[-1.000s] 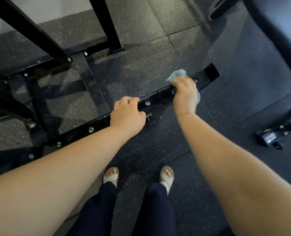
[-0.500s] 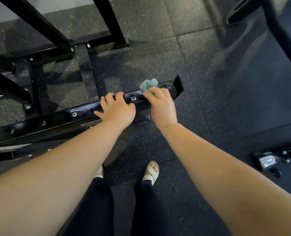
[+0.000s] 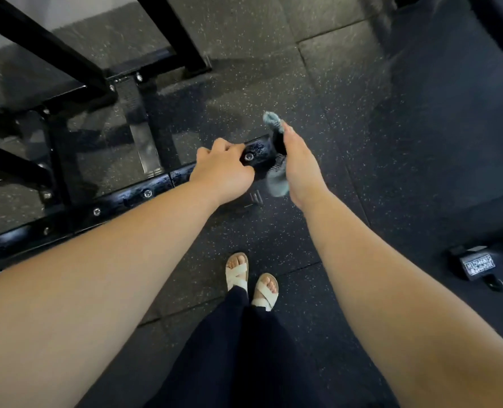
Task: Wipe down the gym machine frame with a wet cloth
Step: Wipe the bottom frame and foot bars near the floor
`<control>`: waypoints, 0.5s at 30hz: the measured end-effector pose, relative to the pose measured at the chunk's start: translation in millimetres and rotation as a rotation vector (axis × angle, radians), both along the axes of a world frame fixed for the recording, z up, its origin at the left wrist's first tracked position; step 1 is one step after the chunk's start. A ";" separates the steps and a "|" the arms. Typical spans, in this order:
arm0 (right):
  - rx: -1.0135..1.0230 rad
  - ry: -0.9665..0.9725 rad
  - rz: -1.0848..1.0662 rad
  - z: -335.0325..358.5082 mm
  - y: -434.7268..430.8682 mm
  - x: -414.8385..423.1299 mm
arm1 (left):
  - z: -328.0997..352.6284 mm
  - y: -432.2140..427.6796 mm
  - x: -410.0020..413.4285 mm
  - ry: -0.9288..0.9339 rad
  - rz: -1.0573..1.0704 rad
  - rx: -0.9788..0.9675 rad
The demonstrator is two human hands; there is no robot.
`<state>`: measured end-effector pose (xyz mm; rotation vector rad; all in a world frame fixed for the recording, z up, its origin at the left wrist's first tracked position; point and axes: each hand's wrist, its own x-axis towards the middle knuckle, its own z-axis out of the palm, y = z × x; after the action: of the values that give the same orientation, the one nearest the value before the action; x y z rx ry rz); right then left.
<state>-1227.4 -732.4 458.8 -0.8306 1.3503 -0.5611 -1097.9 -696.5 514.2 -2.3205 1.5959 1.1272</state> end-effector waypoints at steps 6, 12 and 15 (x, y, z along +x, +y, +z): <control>0.225 -0.062 -0.007 -42.3 -25.7 -6.3 | 5.0 -4.5 -3.3 -0.038 -0.077 0.075; 0.092 -0.254 0.018 -25.2 -5.9 -20.1 | -3.4 -17.6 -33.1 -0.069 0.226 -0.053; 0.139 -0.167 0.164 -51.0 -19.4 -14.2 | -11.2 -31.6 -50.3 0.002 0.363 -0.171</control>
<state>-1241.6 -751.9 407.7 -0.7557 1.1433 -0.3953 -1148.2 -728.0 502.9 -2.8062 1.3523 1.0910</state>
